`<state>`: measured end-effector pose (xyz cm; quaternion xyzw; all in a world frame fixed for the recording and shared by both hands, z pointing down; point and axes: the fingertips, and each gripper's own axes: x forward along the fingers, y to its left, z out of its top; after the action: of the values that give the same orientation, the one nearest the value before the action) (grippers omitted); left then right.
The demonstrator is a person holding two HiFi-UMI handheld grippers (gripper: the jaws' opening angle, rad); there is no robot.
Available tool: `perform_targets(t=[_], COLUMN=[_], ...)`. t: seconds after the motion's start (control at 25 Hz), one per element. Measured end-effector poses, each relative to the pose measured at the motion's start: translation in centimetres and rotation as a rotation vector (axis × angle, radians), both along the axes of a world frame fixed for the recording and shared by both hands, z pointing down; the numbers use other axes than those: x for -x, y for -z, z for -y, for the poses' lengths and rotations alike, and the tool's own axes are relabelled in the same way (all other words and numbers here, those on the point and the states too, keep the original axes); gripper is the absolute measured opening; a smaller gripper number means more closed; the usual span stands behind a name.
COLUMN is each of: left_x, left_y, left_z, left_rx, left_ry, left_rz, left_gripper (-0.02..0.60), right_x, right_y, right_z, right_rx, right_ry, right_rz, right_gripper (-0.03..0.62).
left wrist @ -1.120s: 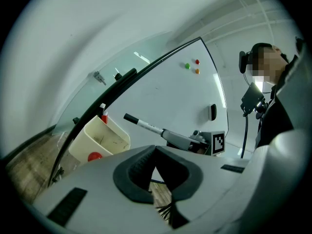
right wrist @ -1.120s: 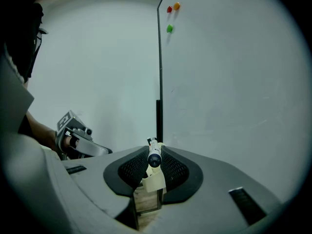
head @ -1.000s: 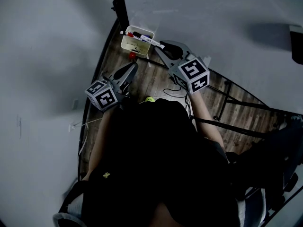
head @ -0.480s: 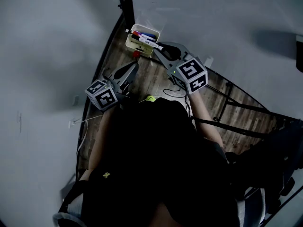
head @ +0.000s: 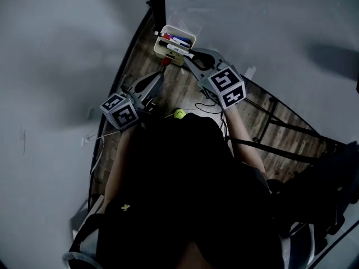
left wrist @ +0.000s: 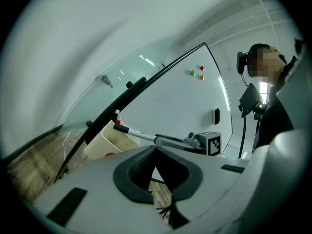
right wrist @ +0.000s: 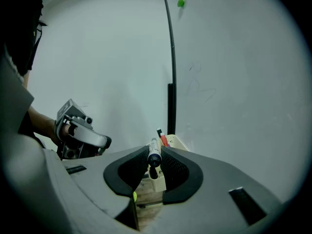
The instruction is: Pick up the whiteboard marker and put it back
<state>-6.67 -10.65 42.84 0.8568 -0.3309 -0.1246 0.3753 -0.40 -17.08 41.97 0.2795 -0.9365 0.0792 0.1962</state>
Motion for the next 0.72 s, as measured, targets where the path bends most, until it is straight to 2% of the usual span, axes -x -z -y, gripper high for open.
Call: perform_targets(t=[0.72], left_x=[1.6], left_y=[-0.7], left_z=[1.0], left_rx=[0.043], left_ry=[0.010], left_rz=[-0.008], left_gripper=[0.003], right_x=[1.2], right_y=[-3.2], right_z=[1.0], right_rx=[0.071], right_ry=[0.015], right_rz=[-0.133], right_gripper=[0.094])
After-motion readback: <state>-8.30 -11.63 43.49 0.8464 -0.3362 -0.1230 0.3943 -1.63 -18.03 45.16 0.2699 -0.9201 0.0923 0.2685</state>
